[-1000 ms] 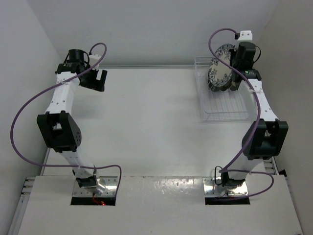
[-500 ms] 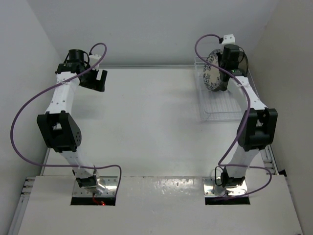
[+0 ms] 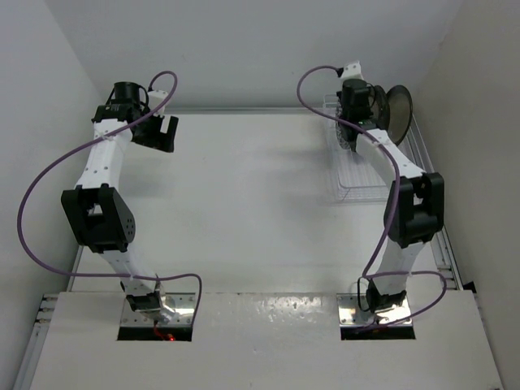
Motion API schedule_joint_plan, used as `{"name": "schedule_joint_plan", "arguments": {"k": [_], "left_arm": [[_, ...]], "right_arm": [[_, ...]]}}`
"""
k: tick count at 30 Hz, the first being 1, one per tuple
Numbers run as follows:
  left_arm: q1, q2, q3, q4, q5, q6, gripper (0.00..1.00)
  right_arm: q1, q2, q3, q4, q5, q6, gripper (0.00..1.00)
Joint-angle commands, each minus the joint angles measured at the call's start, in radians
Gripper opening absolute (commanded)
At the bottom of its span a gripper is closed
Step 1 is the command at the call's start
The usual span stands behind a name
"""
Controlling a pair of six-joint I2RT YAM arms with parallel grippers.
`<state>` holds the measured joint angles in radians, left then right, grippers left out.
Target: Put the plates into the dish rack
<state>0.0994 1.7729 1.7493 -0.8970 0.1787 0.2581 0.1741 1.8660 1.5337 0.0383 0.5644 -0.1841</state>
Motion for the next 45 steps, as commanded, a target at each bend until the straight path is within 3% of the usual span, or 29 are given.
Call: {"name": "schedule_joint_plan", "arguments": {"k": [1,13,17,18,22,24,26,30,32,33,35,36,39,41,45], "left_arm": [[-0.004,-0.009,0.022,0.000,0.015,0.007,1.00],[-0.004,-0.009,0.022,0.000,0.015,0.007,1.00],[-0.004,-0.009,0.022,0.000,0.015,0.007,1.00],[-0.004,-0.009,0.022,0.000,0.015,0.007,1.00],[-0.004,-0.009,0.022,0.000,0.015,0.007,1.00],[-0.004,-0.009,0.022,0.000,0.015,0.007,1.00],[-0.004,-0.009,0.022,0.000,0.015,0.007,1.00],[-0.004,-0.009,0.022,0.000,0.015,0.007,1.00],[-0.004,-0.018,0.022,0.000,0.015,0.007,1.00],[-0.004,-0.018,0.022,0.000,0.002,0.007,1.00],[-0.004,-0.027,0.003,0.000,-0.008,0.017,1.00],[-0.004,-0.036,-0.010,0.000,-0.008,0.017,1.00],[-0.004,-0.046,-0.022,0.000,-0.028,0.017,1.00],[-0.004,-0.046,-0.031,0.000,-0.038,0.017,1.00],[-0.013,-0.056,-0.031,0.009,-0.038,0.017,1.00]], "right_arm": [[0.045,-0.002,-0.016,0.136,0.061,0.017,0.00],[0.048,0.050,-0.041,0.135,0.121,0.072,0.03],[0.042,0.044,-0.029,0.118,0.132,0.104,0.17],[0.038,0.038,-0.027,0.112,0.135,0.132,0.31],[0.027,-0.014,-0.047,0.118,0.132,0.143,0.41],[0.019,-0.027,-0.053,0.120,0.134,0.144,0.54],[0.011,-0.054,-0.049,0.114,0.126,0.144,0.58],[-0.010,-0.151,-0.047,0.088,0.091,0.153,0.80],[-0.039,-0.236,-0.049,-0.002,-0.016,0.219,0.89],[-0.053,-0.263,-0.062,-0.033,-0.120,0.242,0.99],[-0.142,-0.367,-0.079,-0.163,-0.266,0.325,0.99],[-0.235,-0.393,-0.117,-0.196,-0.492,0.357,0.99],[-0.316,-0.517,-0.231,-0.340,-0.677,0.382,0.99],[-0.364,-0.637,-0.294,-0.386,-0.683,0.413,0.99],[-0.427,-0.847,-0.594,-0.414,-0.713,0.498,0.99]]}}
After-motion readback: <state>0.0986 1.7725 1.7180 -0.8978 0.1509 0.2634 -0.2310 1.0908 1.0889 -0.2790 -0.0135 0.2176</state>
